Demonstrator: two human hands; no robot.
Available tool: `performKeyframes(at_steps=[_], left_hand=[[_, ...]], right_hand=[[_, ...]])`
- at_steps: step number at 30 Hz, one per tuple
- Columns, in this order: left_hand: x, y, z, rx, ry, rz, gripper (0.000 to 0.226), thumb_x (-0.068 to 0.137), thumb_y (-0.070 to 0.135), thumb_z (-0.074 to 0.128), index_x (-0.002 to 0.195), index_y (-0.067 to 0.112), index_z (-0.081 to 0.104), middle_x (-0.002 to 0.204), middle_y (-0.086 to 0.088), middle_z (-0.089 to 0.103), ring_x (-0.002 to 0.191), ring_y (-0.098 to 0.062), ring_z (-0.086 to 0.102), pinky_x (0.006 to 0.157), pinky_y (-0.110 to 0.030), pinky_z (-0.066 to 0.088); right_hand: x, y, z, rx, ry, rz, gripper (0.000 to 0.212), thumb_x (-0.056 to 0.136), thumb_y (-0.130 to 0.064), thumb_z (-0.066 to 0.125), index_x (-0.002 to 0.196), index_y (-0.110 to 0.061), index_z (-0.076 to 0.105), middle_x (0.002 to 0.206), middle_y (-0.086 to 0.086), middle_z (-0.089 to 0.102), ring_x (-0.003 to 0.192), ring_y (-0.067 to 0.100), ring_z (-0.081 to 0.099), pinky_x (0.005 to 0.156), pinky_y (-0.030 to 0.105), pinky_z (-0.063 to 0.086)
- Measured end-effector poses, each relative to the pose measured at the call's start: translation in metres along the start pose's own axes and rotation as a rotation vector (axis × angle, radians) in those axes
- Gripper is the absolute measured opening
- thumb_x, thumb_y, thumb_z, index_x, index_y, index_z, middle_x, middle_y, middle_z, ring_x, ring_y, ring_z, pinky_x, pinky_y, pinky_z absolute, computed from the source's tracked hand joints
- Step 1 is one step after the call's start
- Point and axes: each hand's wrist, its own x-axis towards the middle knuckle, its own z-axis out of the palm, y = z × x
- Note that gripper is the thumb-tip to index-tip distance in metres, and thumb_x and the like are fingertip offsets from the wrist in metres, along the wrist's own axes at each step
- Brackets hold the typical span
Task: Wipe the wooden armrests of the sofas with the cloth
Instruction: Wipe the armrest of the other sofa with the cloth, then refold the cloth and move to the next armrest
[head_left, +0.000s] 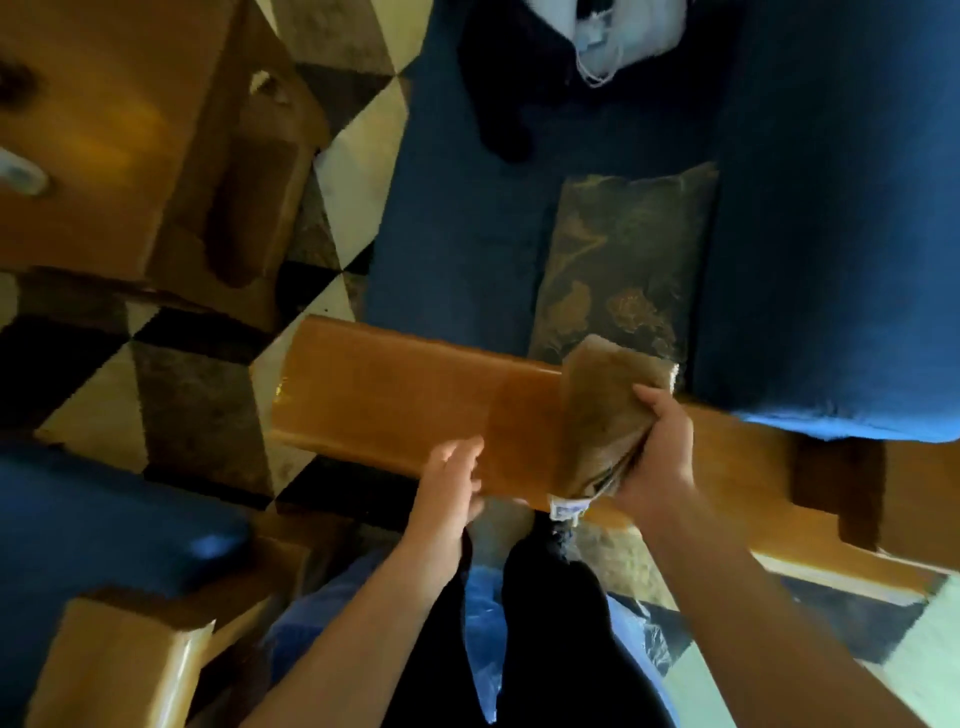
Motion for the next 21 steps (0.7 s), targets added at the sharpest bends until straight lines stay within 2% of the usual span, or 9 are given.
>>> performKeyframes(at_steps=[2, 5, 7, 8, 11, 14, 16, 19, 21], left_hand=[[-0.014, 0.01, -0.023, -0.549, -0.184, -0.247, 0.043, 0.096, 0.047, 0.059, 0.118, 0.009, 0.062, 0.126, -0.02, 0.067, 0.113, -0.039, 0.065, 0.099, -0.054, 0.051], [-0.035, 0.018, -0.071, -1.029, -0.442, -0.138, 0.059, 0.098, 0.048, 0.056, 0.137, 0.003, 0.059, 0.136, -0.023, 0.063, 0.126, -0.043, 0.059, 0.109, -0.055, 0.044], [-0.05, 0.032, -0.117, -1.196, -0.494, -0.003, 0.056, 0.099, 0.042, 0.059, 0.137, 0.001, 0.06, 0.141, -0.024, 0.058, 0.128, -0.043, 0.057, 0.105, -0.053, 0.048], [-0.059, 0.038, -0.144, -1.268, -0.473, 0.05, 0.052, 0.098, 0.038, 0.061, 0.134, 0.0, 0.062, 0.139, -0.025, 0.06, 0.125, -0.043, 0.06, 0.097, -0.052, 0.053], [-0.087, 0.046, -0.218, -1.434, -0.354, 0.225, 0.046, 0.095, 0.021, 0.062, 0.134, -0.005, 0.06, 0.135, -0.026, 0.062, 0.117, -0.042, 0.066, 0.082, -0.048, 0.06], [-0.116, 0.025, -0.295, -1.589, -0.187, 0.336, 0.049, 0.086, -0.005, 0.06, 0.135, -0.006, 0.056, 0.133, -0.026, 0.063, 0.113, -0.04, 0.068, 0.079, -0.048, 0.062], [-0.127, 0.006, -0.333, -1.651, -0.121, 0.354, 0.052, 0.081, -0.013, 0.06, 0.132, -0.01, 0.056, 0.128, -0.028, 0.065, 0.109, -0.04, 0.069, 0.079, -0.049, 0.062], [-0.14, -0.039, -0.382, -1.733, 0.007, 0.432, 0.049, 0.076, -0.016, 0.063, 0.125, -0.015, 0.059, 0.124, -0.031, 0.067, 0.107, -0.04, 0.07, 0.078, -0.045, 0.063], [-0.138, -0.067, -0.401, -1.724, 0.154, 0.484, 0.046, 0.072, -0.018, 0.069, 0.117, -0.011, 0.065, 0.119, -0.029, 0.07, 0.106, -0.04, 0.071, 0.077, -0.043, 0.063]], right_hand=[[-0.02, 0.007, 0.047, 0.028, -0.073, 0.044, 0.03, 0.089, -0.037, 0.06, 0.088, -0.02, 0.084, 0.088, 0.007, 0.082, 0.08, 0.031, 0.078, 0.059, 0.042, 0.062], [-0.055, 0.029, 0.124, 0.0, -0.181, 0.1, 0.034, 0.078, -0.04, 0.071, 0.106, -0.021, 0.078, 0.1, 0.011, 0.081, 0.095, 0.037, 0.077, 0.076, 0.054, 0.061], [-0.082, 0.05, 0.183, -0.065, -0.265, 0.091, 0.03, 0.076, -0.036, 0.073, 0.1, -0.02, 0.081, 0.104, 0.014, 0.08, 0.091, 0.039, 0.077, 0.075, 0.059, 0.061], [-0.097, 0.064, 0.211, -0.096, -0.311, 0.088, 0.027, 0.079, -0.033, 0.071, 0.099, -0.019, 0.082, 0.106, 0.014, 0.079, 0.093, 0.04, 0.076, 0.077, 0.058, 0.061], [-0.138, 0.108, 0.28, -0.242, -0.423, 0.054, 0.036, 0.083, -0.028, 0.067, 0.117, -0.02, 0.074, 0.115, 0.013, 0.078, 0.109, 0.04, 0.071, 0.095, 0.056, 0.055], [-0.184, 0.175, 0.333, -0.437, -0.561, 0.075, 0.031, 0.088, -0.024, 0.063, 0.118, -0.021, 0.072, 0.11, 0.01, 0.079, 0.103, 0.035, 0.073, 0.083, 0.049, 0.058], [-0.209, 0.212, 0.355, -0.567, -0.6, 0.058, 0.03, 0.089, -0.023, 0.063, 0.119, -0.024, 0.071, 0.11, 0.008, 0.079, 0.101, 0.034, 0.072, 0.076, 0.045, 0.056], [-0.248, 0.281, 0.382, -0.788, -0.739, 0.102, 0.032, 0.091, -0.028, 0.061, 0.122, -0.025, 0.069, 0.12, 0.008, 0.074, 0.109, 0.036, 0.068, 0.081, 0.049, 0.054], [-0.266, 0.316, 0.389, -0.932, -0.798, 0.121, 0.025, 0.092, -0.031, 0.061, 0.113, -0.025, 0.073, 0.116, 0.011, 0.074, 0.107, 0.037, 0.069, 0.082, 0.049, 0.054]])
